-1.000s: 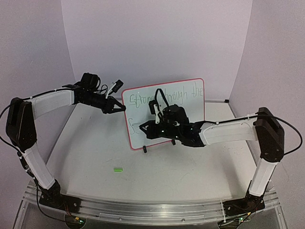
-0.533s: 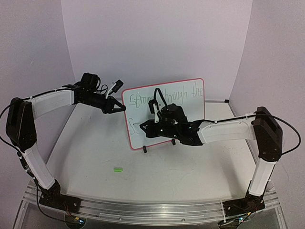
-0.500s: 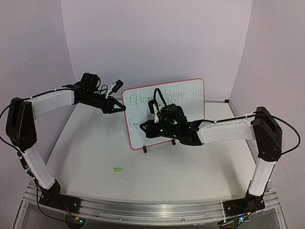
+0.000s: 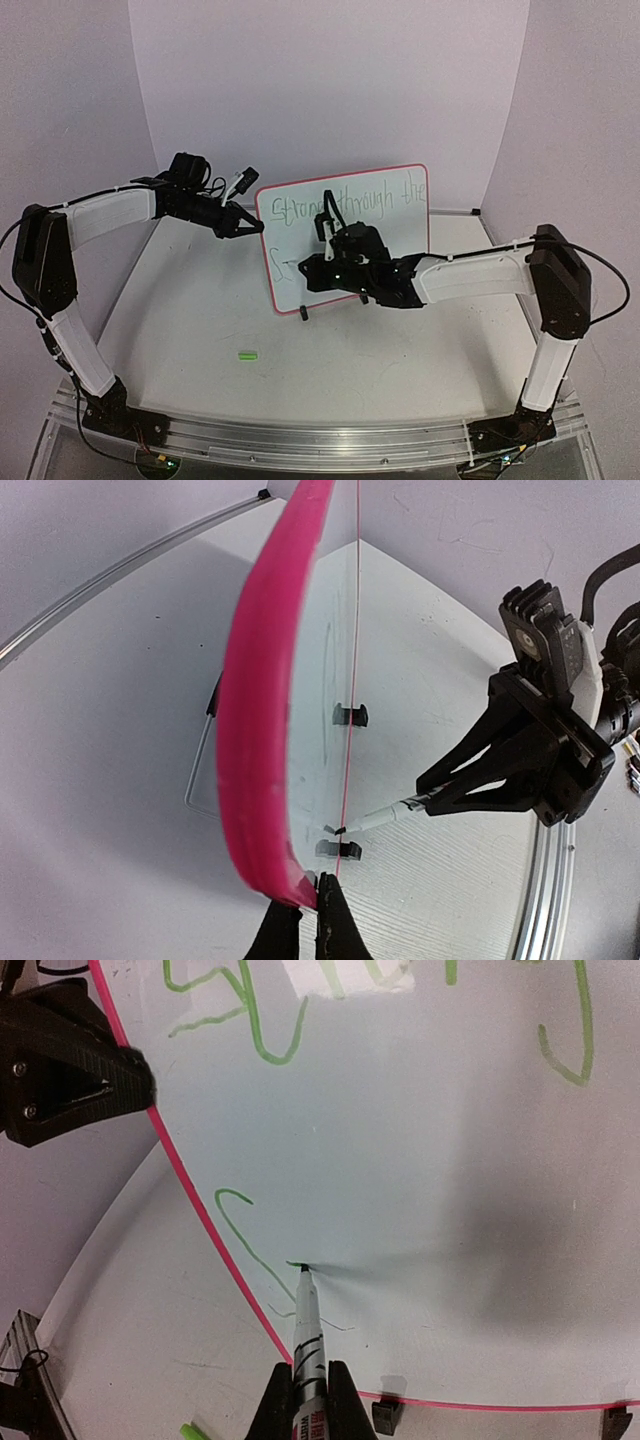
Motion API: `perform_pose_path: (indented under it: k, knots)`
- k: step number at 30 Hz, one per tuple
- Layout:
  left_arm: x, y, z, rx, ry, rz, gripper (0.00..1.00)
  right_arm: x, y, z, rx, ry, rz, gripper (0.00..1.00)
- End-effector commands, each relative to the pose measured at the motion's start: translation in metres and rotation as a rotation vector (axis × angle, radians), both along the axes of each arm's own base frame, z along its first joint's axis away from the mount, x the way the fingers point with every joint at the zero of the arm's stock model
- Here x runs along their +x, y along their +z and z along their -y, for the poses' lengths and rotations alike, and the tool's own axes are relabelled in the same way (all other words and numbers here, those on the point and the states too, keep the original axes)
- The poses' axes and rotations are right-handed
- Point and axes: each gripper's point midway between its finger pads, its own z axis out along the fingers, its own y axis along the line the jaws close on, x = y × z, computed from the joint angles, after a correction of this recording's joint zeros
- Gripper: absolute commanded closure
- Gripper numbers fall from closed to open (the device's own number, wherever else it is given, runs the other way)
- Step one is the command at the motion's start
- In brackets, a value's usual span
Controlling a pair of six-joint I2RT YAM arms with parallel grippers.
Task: Write a sentence on the whiteboard
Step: Write a sentence at the center of the board.
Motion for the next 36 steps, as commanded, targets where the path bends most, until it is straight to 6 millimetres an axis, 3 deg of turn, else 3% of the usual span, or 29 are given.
perform_pose_path:
  k: [1, 7, 14, 18, 28, 36]
  knots:
    - [-0.013, -0.021, -0.001, 0.090, -0.026, -0.008, 1.00, 0.016, 0.020, 0.033, -0.007, -0.157, 0.055, 1.00]
    - [-0.013, -0.020, -0.001, 0.088, -0.027, -0.009, 1.00, 0.009, 0.025, 0.031, -0.006, -0.106, 0.062, 1.00]
    - [-0.013, -0.020, -0.001, 0.088, -0.027, -0.008, 1.00, -0.004, 0.057, 0.014, 0.079, 0.017, 0.101, 1.00]
    - [-0.013, -0.020, -0.001, 0.089, -0.026, -0.009, 1.00, 0.000, 0.063, 0.007, 0.089, 0.028, 0.113, 1.00]
    - [-0.012, -0.021, -0.001, 0.090, -0.027, -0.010, 1.00, 0.021, 0.045, 0.001, 0.076, 0.010, 0.083, 1.00]
    - [-0.012, -0.023, -0.001, 0.092, -0.027, -0.013, 1.00, 0.017, 0.022, 0.007, 0.044, 0.004, 0.042, 1.00]
